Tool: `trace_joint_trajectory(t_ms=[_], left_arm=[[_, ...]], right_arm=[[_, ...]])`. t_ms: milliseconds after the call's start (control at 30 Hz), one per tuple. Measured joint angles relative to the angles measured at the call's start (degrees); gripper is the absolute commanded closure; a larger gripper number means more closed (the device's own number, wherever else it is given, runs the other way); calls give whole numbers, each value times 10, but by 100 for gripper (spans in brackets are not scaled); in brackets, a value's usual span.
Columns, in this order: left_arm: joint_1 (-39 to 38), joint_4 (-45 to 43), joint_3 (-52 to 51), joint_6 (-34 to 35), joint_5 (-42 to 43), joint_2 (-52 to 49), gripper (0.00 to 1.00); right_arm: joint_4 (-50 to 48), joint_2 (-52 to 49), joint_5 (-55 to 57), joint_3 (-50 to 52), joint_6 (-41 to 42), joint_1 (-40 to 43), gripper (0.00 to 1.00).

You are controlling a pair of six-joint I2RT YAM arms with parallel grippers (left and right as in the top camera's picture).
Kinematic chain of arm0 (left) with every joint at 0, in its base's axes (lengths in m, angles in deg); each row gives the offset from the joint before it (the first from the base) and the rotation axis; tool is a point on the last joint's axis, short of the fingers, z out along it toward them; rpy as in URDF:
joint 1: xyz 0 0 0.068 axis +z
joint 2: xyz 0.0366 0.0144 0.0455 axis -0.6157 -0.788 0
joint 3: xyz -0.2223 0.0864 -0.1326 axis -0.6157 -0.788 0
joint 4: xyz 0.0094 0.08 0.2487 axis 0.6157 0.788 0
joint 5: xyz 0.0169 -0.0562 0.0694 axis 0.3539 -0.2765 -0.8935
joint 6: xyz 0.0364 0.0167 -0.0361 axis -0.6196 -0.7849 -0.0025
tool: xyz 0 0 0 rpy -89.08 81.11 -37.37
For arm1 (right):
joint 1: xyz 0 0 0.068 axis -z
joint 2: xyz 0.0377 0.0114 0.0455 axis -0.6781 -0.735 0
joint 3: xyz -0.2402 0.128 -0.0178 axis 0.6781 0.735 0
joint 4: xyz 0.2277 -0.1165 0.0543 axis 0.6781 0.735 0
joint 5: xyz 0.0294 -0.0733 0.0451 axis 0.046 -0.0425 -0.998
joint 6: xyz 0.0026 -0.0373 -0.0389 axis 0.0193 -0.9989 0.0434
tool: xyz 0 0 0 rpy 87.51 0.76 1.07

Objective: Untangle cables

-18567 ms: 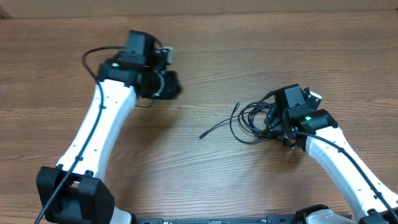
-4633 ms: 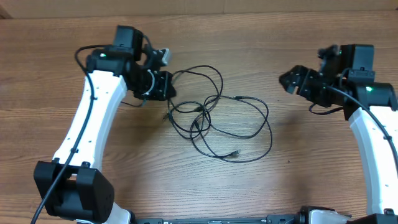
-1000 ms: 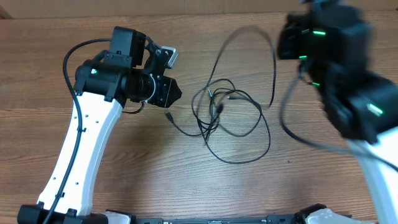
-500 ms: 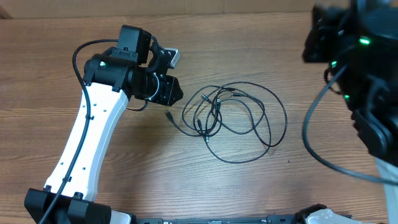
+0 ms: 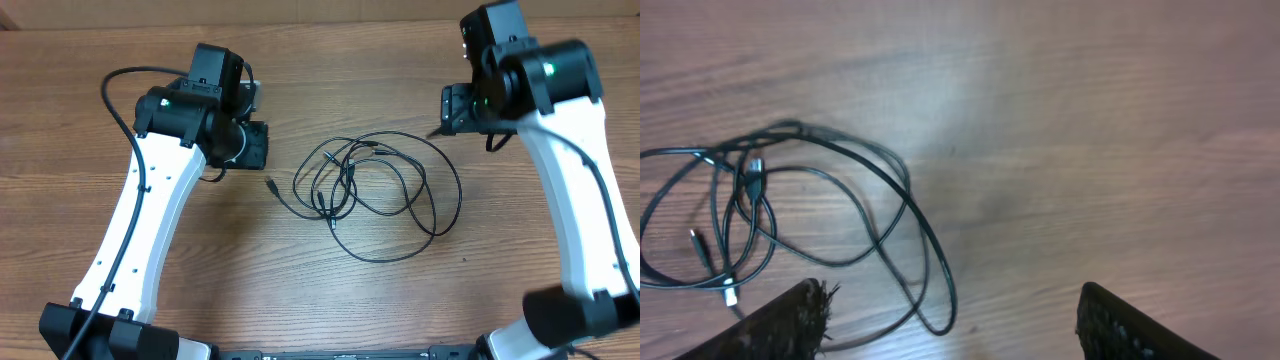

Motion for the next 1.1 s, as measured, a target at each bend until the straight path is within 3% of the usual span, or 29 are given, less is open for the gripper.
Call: trace_joint_trajectory(t_ms=[300, 500, 733, 900, 1100], left_arm=[[0, 18, 0, 58, -71, 0, 56], [0, 23, 0, 66, -79, 0, 55], [0, 27, 0, 66, -81, 0, 55], [0, 27, 0, 66, -83, 0, 55], [0, 28, 0, 67, -83, 0, 55]], right_arm=[[25, -45, -129, 24, -6, 97, 18], [15, -37, -160, 105, -7, 116, 18], [-111, 107, -172, 287, -8, 129, 16], [-253, 276, -177, 426, -22, 129, 3], [-410, 309, -177, 583, -42, 129, 13]])
